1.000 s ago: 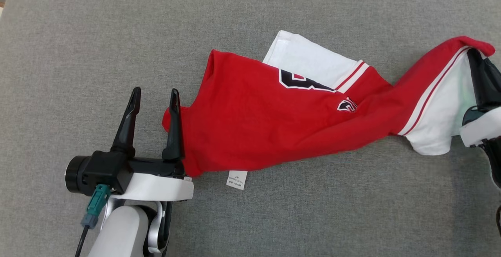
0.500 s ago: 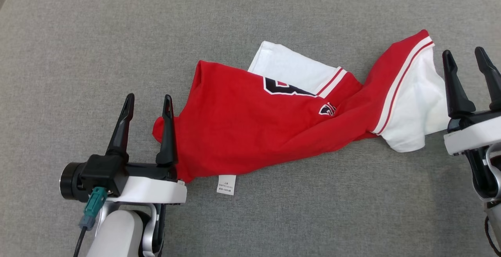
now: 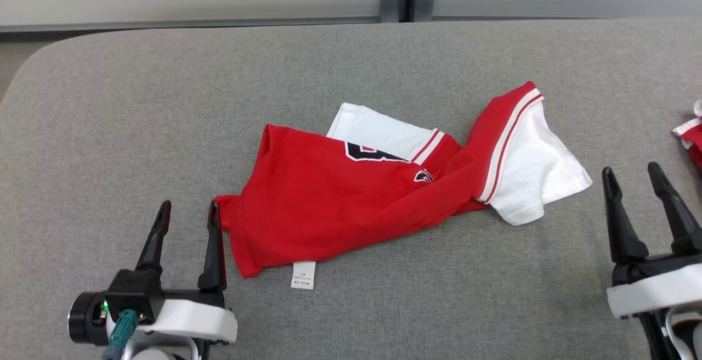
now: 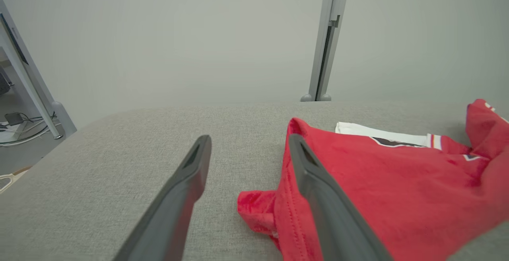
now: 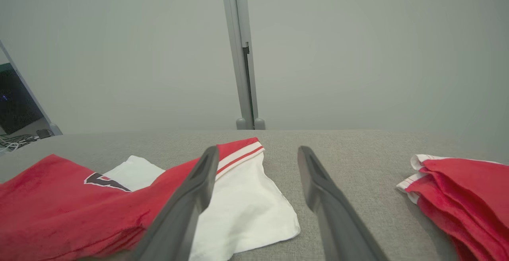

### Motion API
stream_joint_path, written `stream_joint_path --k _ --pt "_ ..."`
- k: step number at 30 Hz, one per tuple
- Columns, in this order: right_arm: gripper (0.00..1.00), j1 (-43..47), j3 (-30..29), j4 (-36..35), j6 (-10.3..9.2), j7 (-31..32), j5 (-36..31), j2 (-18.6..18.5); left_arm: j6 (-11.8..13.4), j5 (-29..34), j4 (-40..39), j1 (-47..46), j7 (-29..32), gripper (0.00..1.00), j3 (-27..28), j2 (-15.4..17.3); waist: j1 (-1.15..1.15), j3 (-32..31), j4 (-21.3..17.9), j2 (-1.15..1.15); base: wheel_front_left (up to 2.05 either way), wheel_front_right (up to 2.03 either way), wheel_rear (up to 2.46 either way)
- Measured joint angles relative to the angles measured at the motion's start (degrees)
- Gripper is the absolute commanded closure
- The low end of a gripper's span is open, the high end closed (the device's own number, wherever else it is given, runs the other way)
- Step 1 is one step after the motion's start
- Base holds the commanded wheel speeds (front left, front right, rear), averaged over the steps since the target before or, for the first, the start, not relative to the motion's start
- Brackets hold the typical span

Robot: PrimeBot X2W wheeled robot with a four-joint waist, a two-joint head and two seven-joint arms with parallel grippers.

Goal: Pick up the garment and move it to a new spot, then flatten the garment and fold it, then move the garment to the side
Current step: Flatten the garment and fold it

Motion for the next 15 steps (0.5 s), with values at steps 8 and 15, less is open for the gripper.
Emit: stream_joint_path --k 8,15 --pt "0.0 6.6 -1.7 -5.0 0.0 3.8 -1.6 3.4 0.1 -0.8 0.6 4.4 0.6 0.0 -0.5 0.4 0.0 -4.4 -1.0 0.0 0.0 0.0 0.0" --pt "0.0 7.7 -2.3 -6.8 0.0 5.4 -2.2 4.4 0.1 -0.9 0.2 5.0 1.4 0.0 -1.0 0.8 0.0 -5.8 -0.9 0.0 0.0 0.0 0.0"
